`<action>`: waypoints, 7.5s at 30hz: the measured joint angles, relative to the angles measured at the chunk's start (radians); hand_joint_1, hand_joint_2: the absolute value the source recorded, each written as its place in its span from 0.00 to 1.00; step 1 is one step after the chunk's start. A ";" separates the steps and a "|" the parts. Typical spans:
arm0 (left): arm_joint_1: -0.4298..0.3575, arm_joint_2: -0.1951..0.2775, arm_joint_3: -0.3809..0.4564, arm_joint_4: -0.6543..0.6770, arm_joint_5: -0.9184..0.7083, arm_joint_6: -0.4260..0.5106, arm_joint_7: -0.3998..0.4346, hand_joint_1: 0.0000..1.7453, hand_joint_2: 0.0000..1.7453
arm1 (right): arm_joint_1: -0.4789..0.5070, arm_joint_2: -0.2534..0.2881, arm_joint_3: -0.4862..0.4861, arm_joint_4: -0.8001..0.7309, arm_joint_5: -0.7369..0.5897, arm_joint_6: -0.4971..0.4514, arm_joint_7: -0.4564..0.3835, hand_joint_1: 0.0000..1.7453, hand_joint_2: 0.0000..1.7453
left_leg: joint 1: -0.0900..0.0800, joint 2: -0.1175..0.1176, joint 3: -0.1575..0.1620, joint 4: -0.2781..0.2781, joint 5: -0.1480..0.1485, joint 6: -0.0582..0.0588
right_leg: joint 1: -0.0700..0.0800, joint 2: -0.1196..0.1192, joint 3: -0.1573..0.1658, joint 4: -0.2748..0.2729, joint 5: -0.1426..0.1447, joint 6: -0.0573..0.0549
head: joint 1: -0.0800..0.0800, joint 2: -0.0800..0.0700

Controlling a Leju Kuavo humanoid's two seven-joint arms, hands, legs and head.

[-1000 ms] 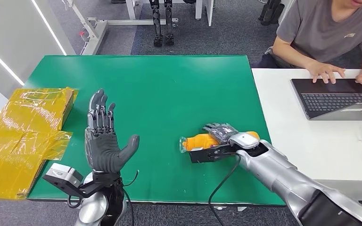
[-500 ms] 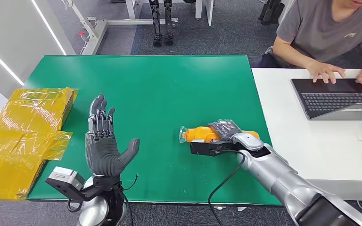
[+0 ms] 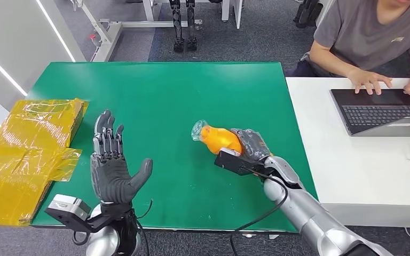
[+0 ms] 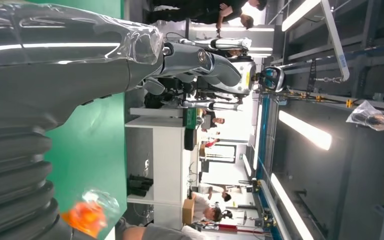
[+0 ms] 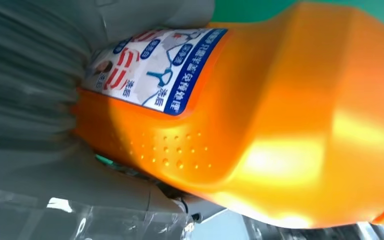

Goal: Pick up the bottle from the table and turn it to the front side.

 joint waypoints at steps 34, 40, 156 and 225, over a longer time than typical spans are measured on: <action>-0.228 0.004 0.005 0.216 0.159 -0.402 0.031 0.00 1.00 | 0.053 0.076 -0.146 -0.237 -0.027 -0.087 -0.300 0.99 1.00 | 0.000 0.000 -0.002 0.000 0.000 0.000 | 0.000 0.000 -0.003 0.001 0.000 0.000 | 0.000 0.000; -0.254 -0.005 0.005 0.247 0.165 -0.409 0.037 0.00 1.00 | 0.049 0.090 -0.147 -0.258 -0.019 -0.082 -0.276 1.00 1.00 | 0.000 0.000 -0.003 0.000 0.000 0.000 | 0.000 0.000 -0.004 0.001 0.000 0.000 | 0.000 0.000; -0.258 -0.036 0.098 0.302 0.203 -0.324 0.001 1.00 1.00 | 0.021 0.221 -0.057 -0.138 -0.066 0.034 -0.235 0.00 1.00 | 0.000 0.000 -0.004 0.000 0.000 -0.001 | 0.000 0.000 -0.004 0.001 0.000 0.000 | 0.000 0.000; -0.327 0.358 0.360 0.315 -1.496 0.262 0.660 1.00 1.00 | 0.522 0.216 -0.176 -0.843 -0.235 -0.425 -0.431 0.00 1.00 | 0.000 0.001 -0.004 -0.001 0.001 -0.002 | 0.000 0.002 -0.007 0.001 0.000 -0.001 | 0.000 0.000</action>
